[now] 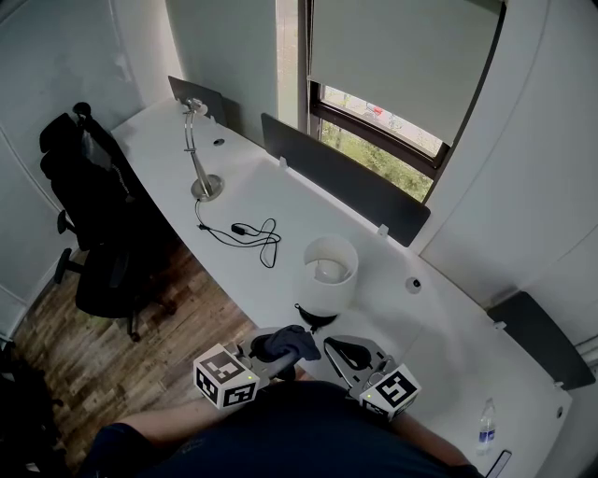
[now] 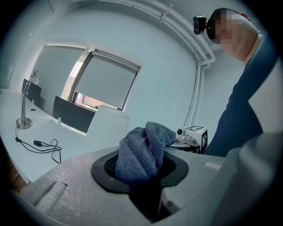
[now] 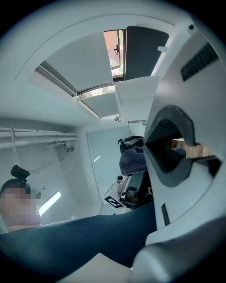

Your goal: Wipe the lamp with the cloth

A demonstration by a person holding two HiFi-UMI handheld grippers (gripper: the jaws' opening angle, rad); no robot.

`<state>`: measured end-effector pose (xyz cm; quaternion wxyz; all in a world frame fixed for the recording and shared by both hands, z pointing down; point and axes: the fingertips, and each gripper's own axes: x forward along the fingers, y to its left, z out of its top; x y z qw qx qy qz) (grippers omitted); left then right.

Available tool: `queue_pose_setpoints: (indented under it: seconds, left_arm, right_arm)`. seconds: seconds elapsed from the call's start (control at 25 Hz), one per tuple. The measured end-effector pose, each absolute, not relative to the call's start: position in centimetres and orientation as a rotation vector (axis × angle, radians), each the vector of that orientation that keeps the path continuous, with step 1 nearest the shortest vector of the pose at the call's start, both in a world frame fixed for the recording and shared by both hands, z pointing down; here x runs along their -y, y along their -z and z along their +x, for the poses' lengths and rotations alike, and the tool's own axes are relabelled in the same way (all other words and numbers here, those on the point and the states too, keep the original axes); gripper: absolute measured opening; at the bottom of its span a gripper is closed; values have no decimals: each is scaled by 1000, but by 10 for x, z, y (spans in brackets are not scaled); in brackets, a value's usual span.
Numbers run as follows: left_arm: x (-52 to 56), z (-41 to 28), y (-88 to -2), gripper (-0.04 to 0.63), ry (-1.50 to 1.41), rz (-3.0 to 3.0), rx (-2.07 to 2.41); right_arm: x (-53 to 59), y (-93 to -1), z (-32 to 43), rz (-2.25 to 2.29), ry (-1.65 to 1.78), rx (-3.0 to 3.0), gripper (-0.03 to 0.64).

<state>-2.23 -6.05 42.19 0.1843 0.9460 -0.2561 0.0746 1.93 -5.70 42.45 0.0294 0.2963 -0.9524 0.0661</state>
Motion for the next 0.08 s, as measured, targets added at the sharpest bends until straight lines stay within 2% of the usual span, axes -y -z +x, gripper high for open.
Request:
queue_pose_setpoints:
  seconds: [0.08]
  left_arm:
    - [60, -22, -422, 132, -214, 2670, 719]
  right_arm:
    - [57, -424, 19, 916, -201, 2939, 11]
